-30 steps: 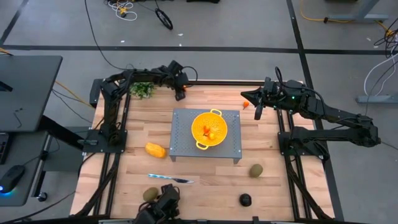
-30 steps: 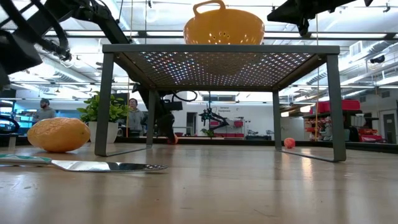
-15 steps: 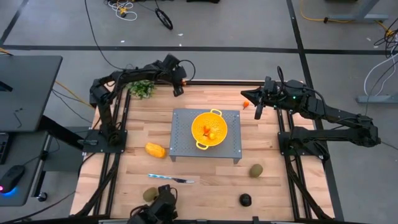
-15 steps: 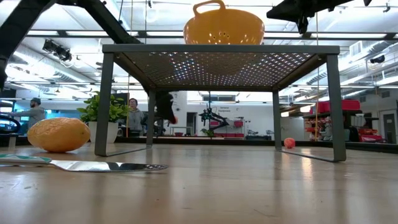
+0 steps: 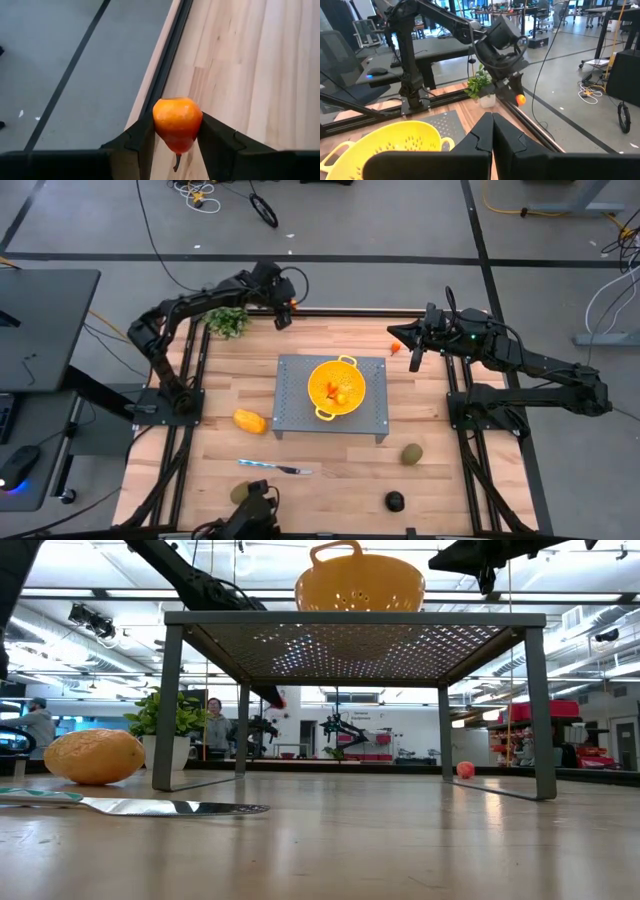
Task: Pick & Place Fruit
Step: Put the right pear into the strainer bowl on the shelf
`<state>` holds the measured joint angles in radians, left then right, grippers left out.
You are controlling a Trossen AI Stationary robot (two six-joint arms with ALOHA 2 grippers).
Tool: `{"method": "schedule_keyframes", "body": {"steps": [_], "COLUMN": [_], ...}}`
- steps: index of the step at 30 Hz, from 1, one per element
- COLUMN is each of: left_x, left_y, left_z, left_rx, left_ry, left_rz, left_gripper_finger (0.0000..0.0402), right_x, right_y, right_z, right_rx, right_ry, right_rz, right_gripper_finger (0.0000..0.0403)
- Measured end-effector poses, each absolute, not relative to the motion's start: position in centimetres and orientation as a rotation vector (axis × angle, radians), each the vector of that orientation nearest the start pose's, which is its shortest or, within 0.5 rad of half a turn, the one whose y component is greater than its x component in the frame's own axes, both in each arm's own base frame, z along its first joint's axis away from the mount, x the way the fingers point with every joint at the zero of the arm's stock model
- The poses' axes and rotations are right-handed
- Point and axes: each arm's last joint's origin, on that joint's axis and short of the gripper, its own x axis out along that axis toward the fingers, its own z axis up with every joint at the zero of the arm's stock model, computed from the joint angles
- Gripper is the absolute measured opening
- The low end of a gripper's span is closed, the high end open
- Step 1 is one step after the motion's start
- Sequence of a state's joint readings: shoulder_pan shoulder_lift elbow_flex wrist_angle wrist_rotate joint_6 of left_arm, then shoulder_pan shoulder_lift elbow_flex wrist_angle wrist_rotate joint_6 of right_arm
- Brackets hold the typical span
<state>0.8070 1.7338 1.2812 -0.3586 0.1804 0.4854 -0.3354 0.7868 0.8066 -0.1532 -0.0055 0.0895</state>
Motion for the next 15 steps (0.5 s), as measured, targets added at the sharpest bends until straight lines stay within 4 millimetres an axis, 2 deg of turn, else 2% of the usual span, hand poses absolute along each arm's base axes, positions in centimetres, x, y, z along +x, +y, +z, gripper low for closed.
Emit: {"method": "schedule_keyframes", "body": {"steps": [8, 15], "left_x": [26.2, 25.9], "left_y": [26.2, 24.3], "left_z": [25.1, 28.3], "left_rx": [0.055, 0.096], "left_ry": [0.815, 0.729], "left_rz": [0.38, 0.38], "left_gripper_finger": [0.0137, 0.0137], "right_x": [16.4, 16.4], "right_y": [-5.7, -5.7], "right_z": [34.2, 34.2], "right_rx": [0.111, 0.111], "right_ry": [0.117, 0.118], "right_rz": [-0.335, -0.335], "right_gripper_finger": [0.0005, 0.0005]}}
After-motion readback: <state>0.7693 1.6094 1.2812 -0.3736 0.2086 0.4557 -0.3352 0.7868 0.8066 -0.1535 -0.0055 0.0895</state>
